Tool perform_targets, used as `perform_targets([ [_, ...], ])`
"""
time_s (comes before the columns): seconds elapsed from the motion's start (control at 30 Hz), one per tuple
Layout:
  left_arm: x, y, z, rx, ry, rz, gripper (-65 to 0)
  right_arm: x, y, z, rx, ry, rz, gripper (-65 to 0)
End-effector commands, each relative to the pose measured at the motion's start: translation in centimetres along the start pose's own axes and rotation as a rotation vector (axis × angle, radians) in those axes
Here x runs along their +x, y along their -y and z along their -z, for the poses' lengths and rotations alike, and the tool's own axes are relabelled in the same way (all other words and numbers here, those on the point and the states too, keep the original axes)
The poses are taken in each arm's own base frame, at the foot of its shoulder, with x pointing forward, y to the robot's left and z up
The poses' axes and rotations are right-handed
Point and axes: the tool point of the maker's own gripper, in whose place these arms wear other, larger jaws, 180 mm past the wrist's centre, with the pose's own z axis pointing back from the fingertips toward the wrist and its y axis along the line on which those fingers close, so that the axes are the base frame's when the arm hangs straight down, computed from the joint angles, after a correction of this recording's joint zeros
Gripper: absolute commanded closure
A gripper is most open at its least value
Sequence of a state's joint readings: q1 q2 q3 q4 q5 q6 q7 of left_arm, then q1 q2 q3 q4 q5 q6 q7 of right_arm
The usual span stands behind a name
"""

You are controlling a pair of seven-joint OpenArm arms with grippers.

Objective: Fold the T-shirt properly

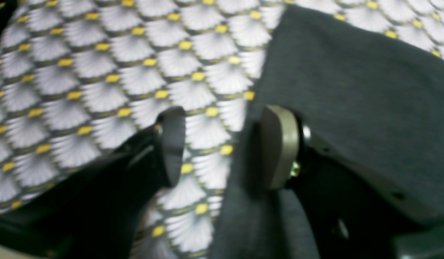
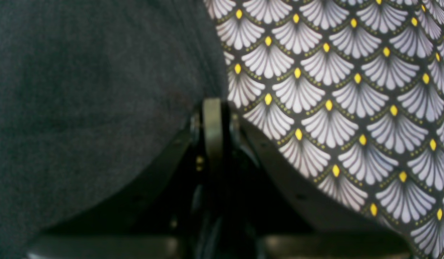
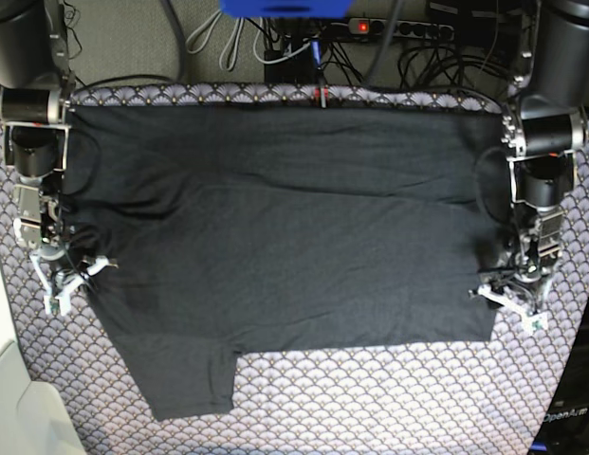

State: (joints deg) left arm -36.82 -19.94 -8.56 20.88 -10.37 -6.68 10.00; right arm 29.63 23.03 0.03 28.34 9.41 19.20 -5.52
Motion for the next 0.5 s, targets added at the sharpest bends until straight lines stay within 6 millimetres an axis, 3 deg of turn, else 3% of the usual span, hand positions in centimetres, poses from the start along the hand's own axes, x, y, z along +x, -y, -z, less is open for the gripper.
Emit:
perform_targets([
  [0.0,3.2,-0.4,-0.1,0.002,0.073,-0.006,-33.2,-0.6,1.0,-0.2,-0.026,-0.053,-0.019,0.0],
  [0.13,3.4,-0.1,-0.1,-0.003,0.08,-0.005,-33.2,-0.6,1.0,-0.2,-0.026,-0.053,-0.019,0.0],
  [0.47,2.0,2.8,0.2,-0.047,0.057,-0.014,-33.2,-0.6,1.0,-0.2,-0.026,-0.053,-0.019,0.0],
])
